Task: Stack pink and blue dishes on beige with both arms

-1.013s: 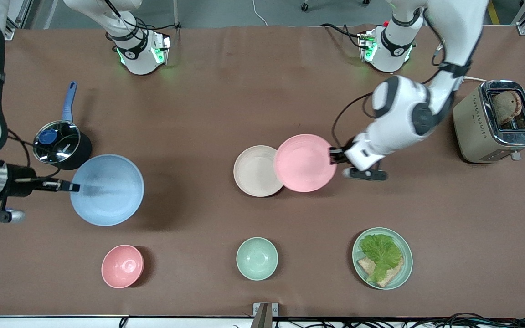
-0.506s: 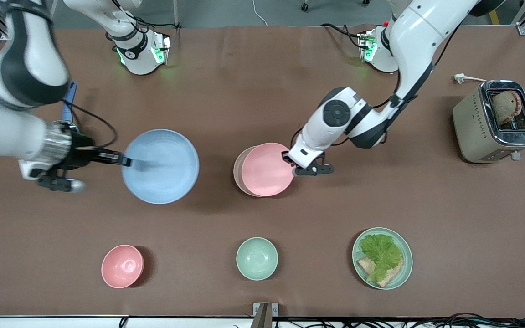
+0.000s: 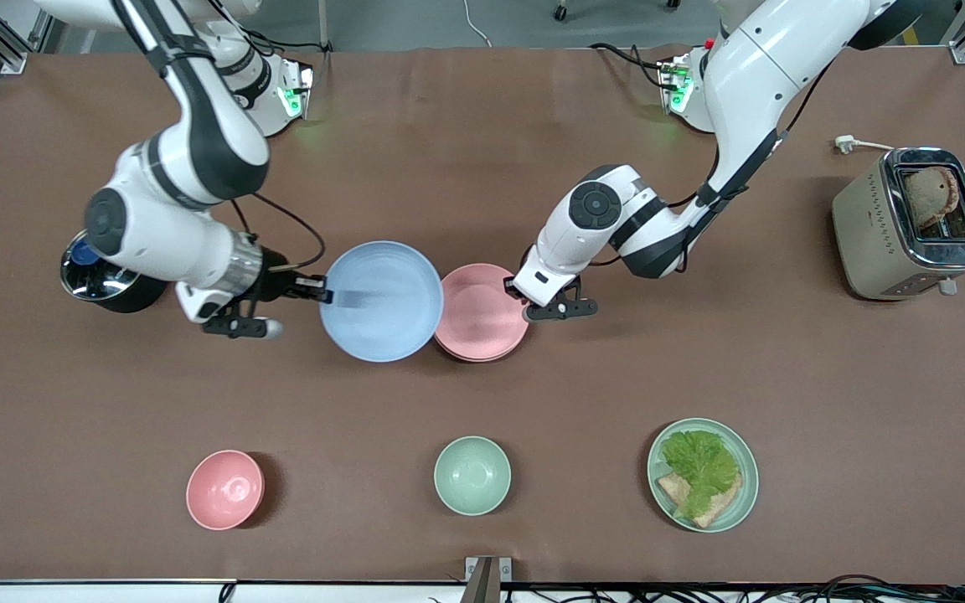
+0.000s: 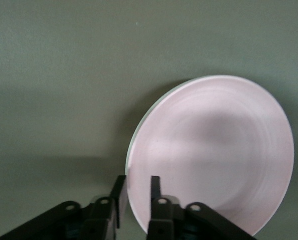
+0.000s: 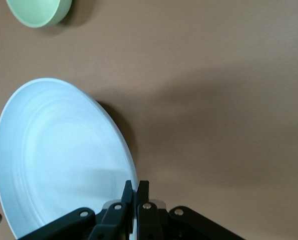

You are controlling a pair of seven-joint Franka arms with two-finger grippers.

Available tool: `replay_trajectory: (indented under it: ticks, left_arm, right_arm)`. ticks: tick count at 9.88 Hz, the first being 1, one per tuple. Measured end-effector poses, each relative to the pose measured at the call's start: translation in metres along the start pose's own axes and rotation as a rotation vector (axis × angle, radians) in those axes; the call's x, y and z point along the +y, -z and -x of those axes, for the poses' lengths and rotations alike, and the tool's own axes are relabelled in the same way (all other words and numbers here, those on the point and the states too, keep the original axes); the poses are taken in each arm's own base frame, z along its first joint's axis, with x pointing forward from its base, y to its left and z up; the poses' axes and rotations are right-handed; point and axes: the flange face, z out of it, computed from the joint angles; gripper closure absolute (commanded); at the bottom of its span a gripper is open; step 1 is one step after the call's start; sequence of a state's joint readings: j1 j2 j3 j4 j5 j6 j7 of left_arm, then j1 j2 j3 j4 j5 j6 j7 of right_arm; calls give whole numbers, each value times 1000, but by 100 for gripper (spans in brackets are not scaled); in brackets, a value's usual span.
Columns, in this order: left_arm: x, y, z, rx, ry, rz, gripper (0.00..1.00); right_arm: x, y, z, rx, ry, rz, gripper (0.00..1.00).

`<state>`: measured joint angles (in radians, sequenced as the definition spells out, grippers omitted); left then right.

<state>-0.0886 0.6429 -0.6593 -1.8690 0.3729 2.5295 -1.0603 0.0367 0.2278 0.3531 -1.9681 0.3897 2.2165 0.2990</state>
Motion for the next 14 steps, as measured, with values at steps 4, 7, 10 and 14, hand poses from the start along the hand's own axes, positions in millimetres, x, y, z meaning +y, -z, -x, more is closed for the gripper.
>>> replay_trajectory:
  ticks: [4,7,10,14]
  left_arm:
    - [-48,75,-56,121,-94,-157,0]
    - [-131,165,-117,216,-160,-267,0]
    - [-197,255,-140,192,-150,-237,0]
    - [-280,416,-132,110,-251,-214,0]
  right_arm:
    - [-53,-90,38,74,-34,-59,99]
    - [-63,-165,58,65,-30,-71,98]
    - [-65,-200,68,79,-25,-83,98]
    - [-52,-201,60,86,-37,-72,98]
